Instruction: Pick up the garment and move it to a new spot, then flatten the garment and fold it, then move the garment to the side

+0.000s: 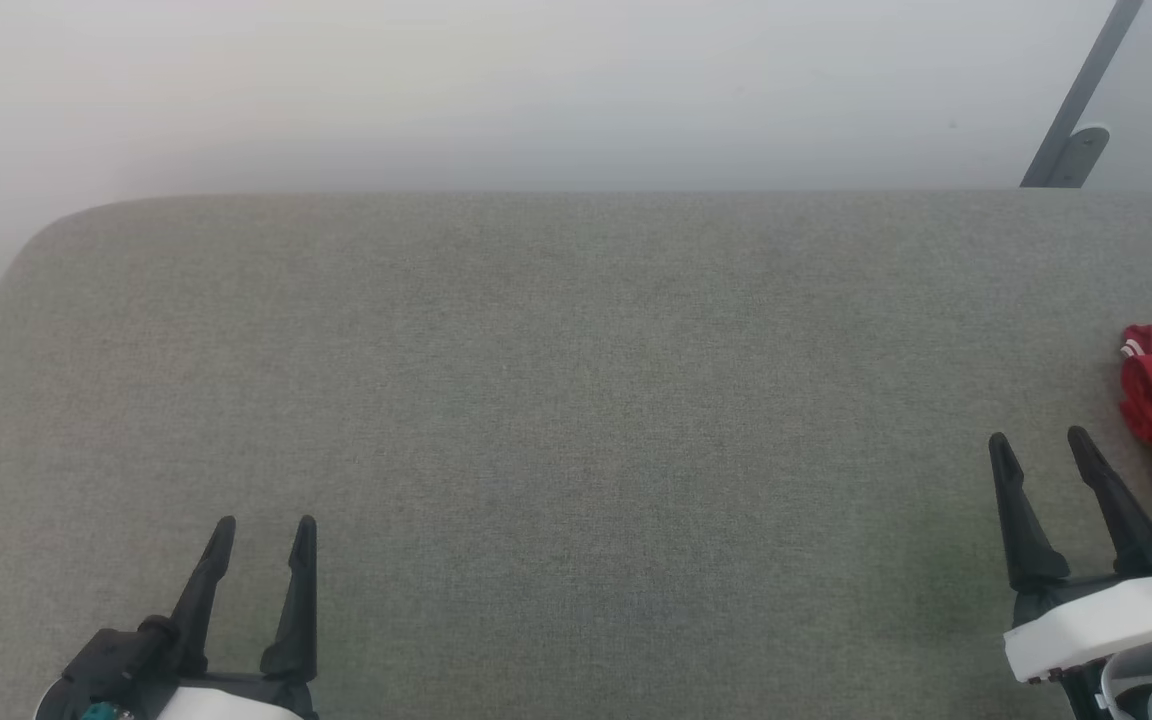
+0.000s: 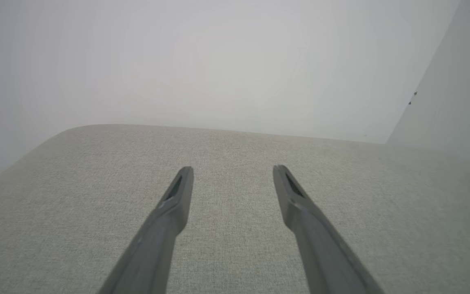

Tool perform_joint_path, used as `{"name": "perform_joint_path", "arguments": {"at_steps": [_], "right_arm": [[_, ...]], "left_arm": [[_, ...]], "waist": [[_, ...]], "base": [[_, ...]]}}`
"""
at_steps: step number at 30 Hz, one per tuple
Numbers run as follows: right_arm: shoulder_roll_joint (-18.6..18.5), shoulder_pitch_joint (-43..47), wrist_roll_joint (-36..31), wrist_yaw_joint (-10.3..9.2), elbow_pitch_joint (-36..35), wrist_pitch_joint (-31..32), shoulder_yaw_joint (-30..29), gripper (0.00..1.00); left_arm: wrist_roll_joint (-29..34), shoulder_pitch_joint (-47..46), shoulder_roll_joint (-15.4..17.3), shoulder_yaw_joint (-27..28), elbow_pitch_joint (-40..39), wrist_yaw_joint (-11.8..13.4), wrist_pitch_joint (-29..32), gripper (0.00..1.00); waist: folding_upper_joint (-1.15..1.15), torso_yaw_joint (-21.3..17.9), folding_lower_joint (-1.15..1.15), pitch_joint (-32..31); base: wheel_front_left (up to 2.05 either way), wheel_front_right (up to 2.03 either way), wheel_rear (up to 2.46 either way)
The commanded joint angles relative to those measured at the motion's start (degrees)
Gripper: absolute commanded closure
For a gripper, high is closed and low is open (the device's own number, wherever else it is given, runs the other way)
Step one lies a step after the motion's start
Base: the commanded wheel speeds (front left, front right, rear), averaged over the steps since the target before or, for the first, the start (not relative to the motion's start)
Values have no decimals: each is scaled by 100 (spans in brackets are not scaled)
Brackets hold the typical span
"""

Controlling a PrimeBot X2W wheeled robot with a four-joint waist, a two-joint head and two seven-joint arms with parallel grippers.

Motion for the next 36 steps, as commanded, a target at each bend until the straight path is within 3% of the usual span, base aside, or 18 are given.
{"name": "perform_joint_path", "arguments": {"at_steps": [1, 22, 23, 29, 36], "right_arm": [[14, 40, -58, -6, -30, 16, -4, 0], [128, 75, 16, -6, -144, 51, -22, 0], [130, 63, 19, -6, -144, 52, -12, 100], [241, 191, 51, 1, 130, 56, 23, 100], [326, 127, 745, 1, 173, 226, -31, 100]], "left_arm": [[46, -10, 5, 0, -23, -8, -27, 0], [-45, -91, -39, 69, 3, -8, -27, 0], [-25, -99, -39, 83, -1, -8, -27, 100], [-61, 16, -126, -3, 270, 1, 15, 100], [-829, -96, -139, 0, 332, 5, 190, 100]], "waist": [[0, 2, 0, 4], [0, -3, 0, 50], [0, -7, 0, 56], [0, -7, 0, 54], [0, -23, 0, 33]], "base": [[0, 0, 0], [0, 0, 0], [0, 0, 0], [0, 0, 0], [0, 0, 0]]}}
